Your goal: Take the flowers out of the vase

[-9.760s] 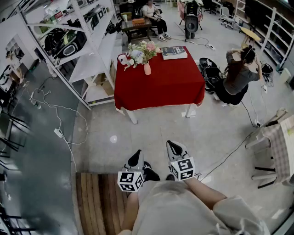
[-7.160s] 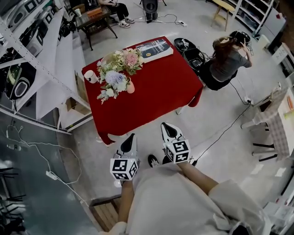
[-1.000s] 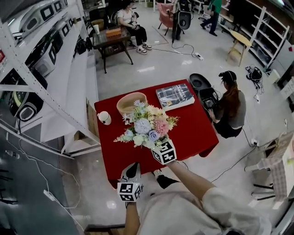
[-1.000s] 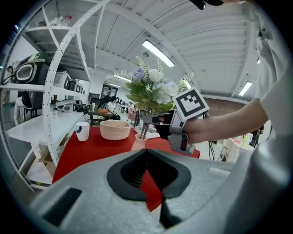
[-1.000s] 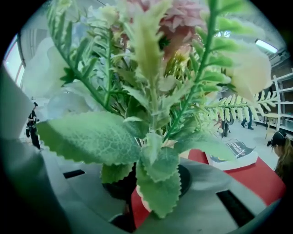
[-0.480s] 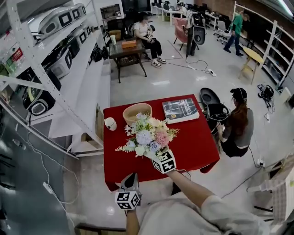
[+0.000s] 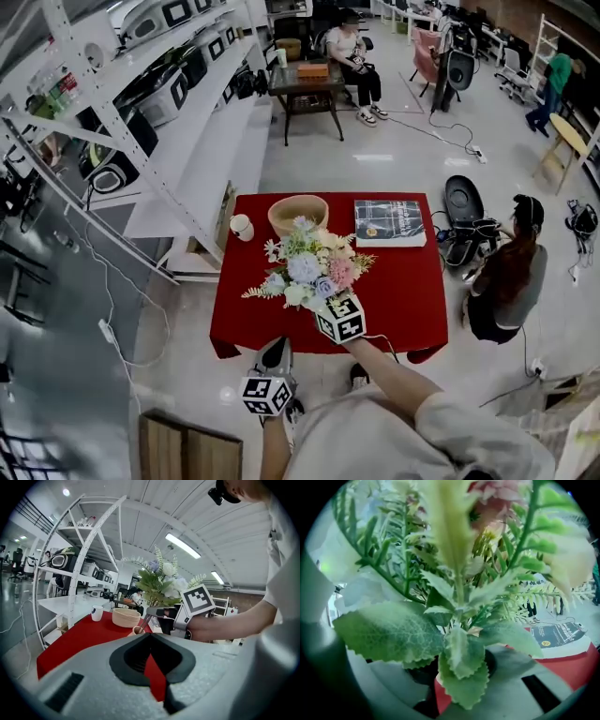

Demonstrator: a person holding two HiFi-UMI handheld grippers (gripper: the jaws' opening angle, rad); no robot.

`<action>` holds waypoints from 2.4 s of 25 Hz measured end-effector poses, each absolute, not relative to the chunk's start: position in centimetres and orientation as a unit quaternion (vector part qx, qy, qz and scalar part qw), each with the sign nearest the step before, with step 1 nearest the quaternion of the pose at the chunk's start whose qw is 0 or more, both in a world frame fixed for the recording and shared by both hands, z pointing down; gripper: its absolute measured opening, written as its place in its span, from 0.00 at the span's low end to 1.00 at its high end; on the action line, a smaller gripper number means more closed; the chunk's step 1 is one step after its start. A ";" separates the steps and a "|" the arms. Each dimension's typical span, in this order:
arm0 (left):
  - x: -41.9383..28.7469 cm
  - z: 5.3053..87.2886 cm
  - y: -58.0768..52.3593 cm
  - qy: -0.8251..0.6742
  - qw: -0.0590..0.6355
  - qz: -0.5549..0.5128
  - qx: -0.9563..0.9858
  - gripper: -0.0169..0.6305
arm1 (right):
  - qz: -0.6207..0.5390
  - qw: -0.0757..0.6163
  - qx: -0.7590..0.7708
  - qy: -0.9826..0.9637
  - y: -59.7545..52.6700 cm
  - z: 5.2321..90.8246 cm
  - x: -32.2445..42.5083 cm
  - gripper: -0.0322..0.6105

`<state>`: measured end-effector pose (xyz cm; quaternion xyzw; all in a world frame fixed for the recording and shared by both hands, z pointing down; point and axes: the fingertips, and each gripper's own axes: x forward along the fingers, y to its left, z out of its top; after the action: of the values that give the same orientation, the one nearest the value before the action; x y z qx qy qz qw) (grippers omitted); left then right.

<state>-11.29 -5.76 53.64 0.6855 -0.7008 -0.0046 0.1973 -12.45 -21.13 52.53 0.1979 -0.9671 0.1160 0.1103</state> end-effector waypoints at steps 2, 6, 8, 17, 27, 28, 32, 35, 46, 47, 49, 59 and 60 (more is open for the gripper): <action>-11.2 53.5 -5.9 -0.711 0.190 -0.005 0.677 0.04 | 0.118 0.101 0.187 -0.970 -21.4 52.1 -12.7 0.12; -10.9 52.4 -5.9 -0.734 0.176 -0.011 0.656 0.04 | 0.125 0.104 0.170 -0.972 -22.0 51.0 -12.8 0.12; -10.7 51.9 -5.8 -0.743 0.172 -0.013 0.647 0.04 | 0.131 0.106 0.161 -0.972 -22.1 50.6 -12.7 0.12; -11.0 49.8 -6.2 -0.769 0.158 -0.016 0.620 0.04 | 0.159 0.081 0.134 -0.975 -21.8 48.3 -12.8 0.12; -10.1 49.1 -6.8 -0.764 0.154 -0.002 0.627 0.04 | 0.158 0.068 0.147 -0.974 -23.4 47.8 -12.7 0.12; -10.1 49.2 -6.8 -0.764 0.155 -0.001 0.627 0.04 | 0.161 0.067 0.150 -0.973 -23.7 47.8 -12.9 0.12; -10.1 49.4 -6.5 -0.766 0.156 0.000 0.624 0.04 | 0.171 0.064 0.157 -0.971 -24.1 47.7 -13.5 0.12; -10.5 49.1 -6.1 -0.772 0.152 -0.001 0.617 0.04 | 0.173 0.063 0.155 -0.971 -24.2 47.4 -13.5 0.12; -12.3 47.8 -6.6 -0.783 0.149 -0.035 0.603 0.04 | 0.268 0.037 0.124 -0.955 -24.5 44.9 -12.0 0.12; -12.1 47.6 -6.8 -0.781 0.146 -0.032 0.606 0.04 | 0.271 0.038 0.120 -0.954 -24.6 44.9 -11.5 0.12; -11.8 47.2 -7.4 -0.778 0.141 -0.030 0.611 0.04 | 0.280 0.040 0.107 -0.953 -24.7 45.2 -10.5 0.12; -9.3 48.2 -10.3 -0.756 0.149 -0.012 0.638 0.04 | 0.347 0.088 0.028 -0.933 -24.3 48.3 -4.9 0.12; -8.9 48.4 -10.5 -0.752 0.151 -0.010 0.641 0.04 | 0.360 0.095 0.027 -0.928 -24.2 49.2 -4.3 0.12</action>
<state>-8.90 -10.54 48.37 0.6413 -0.7522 -0.0103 0.1512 -4.35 -24.17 49.19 0.0268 -0.9279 0.3597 0.0948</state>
